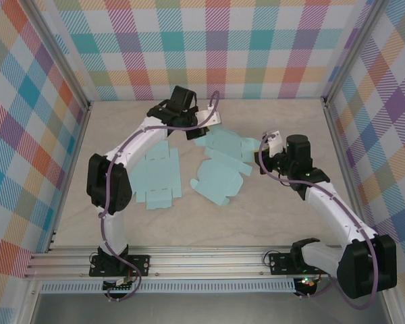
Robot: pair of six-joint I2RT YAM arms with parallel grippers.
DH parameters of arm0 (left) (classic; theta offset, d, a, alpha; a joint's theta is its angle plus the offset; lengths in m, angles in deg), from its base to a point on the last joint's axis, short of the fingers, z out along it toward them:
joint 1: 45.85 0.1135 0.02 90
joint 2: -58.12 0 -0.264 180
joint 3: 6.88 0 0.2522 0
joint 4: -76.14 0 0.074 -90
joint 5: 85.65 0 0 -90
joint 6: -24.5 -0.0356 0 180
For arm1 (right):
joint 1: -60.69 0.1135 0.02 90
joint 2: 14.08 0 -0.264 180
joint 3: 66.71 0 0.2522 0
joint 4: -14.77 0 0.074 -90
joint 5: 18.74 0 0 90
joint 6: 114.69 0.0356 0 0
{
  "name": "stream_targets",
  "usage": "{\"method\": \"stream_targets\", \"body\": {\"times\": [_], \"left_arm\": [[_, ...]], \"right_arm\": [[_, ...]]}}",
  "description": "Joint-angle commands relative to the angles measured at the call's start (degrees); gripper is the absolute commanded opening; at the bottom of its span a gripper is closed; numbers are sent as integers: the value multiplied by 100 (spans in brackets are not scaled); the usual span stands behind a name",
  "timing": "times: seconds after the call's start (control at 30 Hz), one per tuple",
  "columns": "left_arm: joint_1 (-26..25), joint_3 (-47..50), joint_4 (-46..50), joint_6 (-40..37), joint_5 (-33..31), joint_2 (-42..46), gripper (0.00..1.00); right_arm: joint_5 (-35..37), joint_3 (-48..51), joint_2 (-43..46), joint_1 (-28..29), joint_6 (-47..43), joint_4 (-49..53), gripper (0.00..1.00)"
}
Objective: Fold the paper box
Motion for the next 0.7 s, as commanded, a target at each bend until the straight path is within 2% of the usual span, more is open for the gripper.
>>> {"method": "stream_targets", "body": {"times": [0.0,0.1,0.17,0.33,0.4,0.53,0.67], "left_arm": [[-153,452,-658,550,-521,755,0],[-327,952,-1063,831,-1095,1078,0],[-454,1218,-1194,945,-1426,1239,0],[-794,1924,-1956,1142,-2426,1511,0],[-896,2010,-2047,1207,-2733,1505,0],[-1095,1968,-2030,1145,-3375,1331,0],[-1247,1924,-1978,816,-3770,1141,0]], "right_arm": [[412,-137,-211,-9,274,-60,0],[507,-244,-366,-25,368,-10,13],[500,-330,-421,-27,445,71,28],[472,-521,-345,-35,696,361,43],[620,-660,-240,-38,875,655,53],[1017,-1055,43,-35,1234,1510,59],[1850,-1531,432,-53,1745,2503,64]]}}
